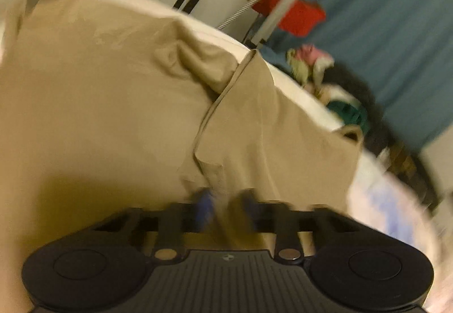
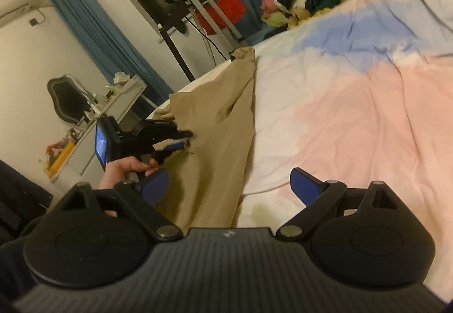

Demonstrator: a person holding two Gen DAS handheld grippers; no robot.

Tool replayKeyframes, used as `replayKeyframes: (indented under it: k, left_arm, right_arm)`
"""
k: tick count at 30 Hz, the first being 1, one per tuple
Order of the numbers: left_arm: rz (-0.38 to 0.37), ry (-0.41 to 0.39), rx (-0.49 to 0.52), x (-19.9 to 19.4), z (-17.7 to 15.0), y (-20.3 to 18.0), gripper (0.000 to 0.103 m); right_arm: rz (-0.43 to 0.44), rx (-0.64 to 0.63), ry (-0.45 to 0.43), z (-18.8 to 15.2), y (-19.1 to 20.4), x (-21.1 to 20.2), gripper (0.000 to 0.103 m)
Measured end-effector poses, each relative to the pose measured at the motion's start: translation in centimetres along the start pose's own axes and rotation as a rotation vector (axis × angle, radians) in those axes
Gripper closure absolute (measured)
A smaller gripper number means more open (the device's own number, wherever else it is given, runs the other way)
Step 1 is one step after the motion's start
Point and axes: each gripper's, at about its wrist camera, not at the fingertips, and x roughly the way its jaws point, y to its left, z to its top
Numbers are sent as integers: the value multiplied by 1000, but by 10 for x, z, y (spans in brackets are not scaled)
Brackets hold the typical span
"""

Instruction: Fold clothes

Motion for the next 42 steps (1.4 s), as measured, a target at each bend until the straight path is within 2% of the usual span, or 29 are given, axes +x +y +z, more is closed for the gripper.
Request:
replayKeyframes:
  k: [2,5,7,8,10,12,14,17,22,24,26,31,32,33,34,36,38,42]
  left_arm:
    - [26,-18,30,-3,9,-4,98]
    - [121,-139,103,-17,20,-13,98]
    - [157,-186,103,-21,21,-13,97]
    - [153,-181,99,-24,20,-12,94]
    - [106,-112,89,-32,13,-9,81]
    - [79,-49,123,-46,0,-9,54]
    - [47,19,171,-67,-22,-5,43]
    - [-21,158,196,-103,-60,7,42]
    - [-81,358,112,-169,-121,35,40]
    - [-103,392,116,-189,-142,42,35]
    - [-93,419,123,-206,-165,45,32]
    - [-98,491,105,-225,-198,47,35]
    - [-99,499,99,-228,-202,47,45]
    - [-99,507,94,-231,-207,47,63]
    - [-96,514,89,-233,-211,47,70]
    - [-87,519,91,-235,-217,49,91]
    - [-85,496,119,-240,-221,48,96]
    - [-55,454,185,-246,-223,44,97]
  right_arm:
    - [-7,-8,4,1,-4,5,9]
    - [-23,-9,0,1,-9,10,9]
    - [-27,-1,-5,1,-12,10,9]
    - [-29,5,-8,1,-14,9,9]
    - [-33,11,-15,1,-15,9,9]
    - [-34,-5,-24,1,-10,5,9]
    - [-36,-20,-33,0,-6,2,9]
    - [-28,-41,-37,-2,2,-5,9]
    - [-36,-65,-53,-9,11,-24,9]
    - [-43,-60,-60,-12,14,-34,9]
    - [-46,-50,-64,-15,19,-44,9]
    - [-71,-57,-88,-19,37,-64,9]
    - [-82,-59,-88,-20,41,-65,9]
    - [-89,-55,-89,-21,45,-67,9]
    - [-96,-51,-90,-21,49,-69,9]
    - [-107,-61,-88,-23,60,-72,9]
    - [-118,-82,-95,-24,71,-76,9]
    - [-128,-118,-106,-27,93,-85,9]
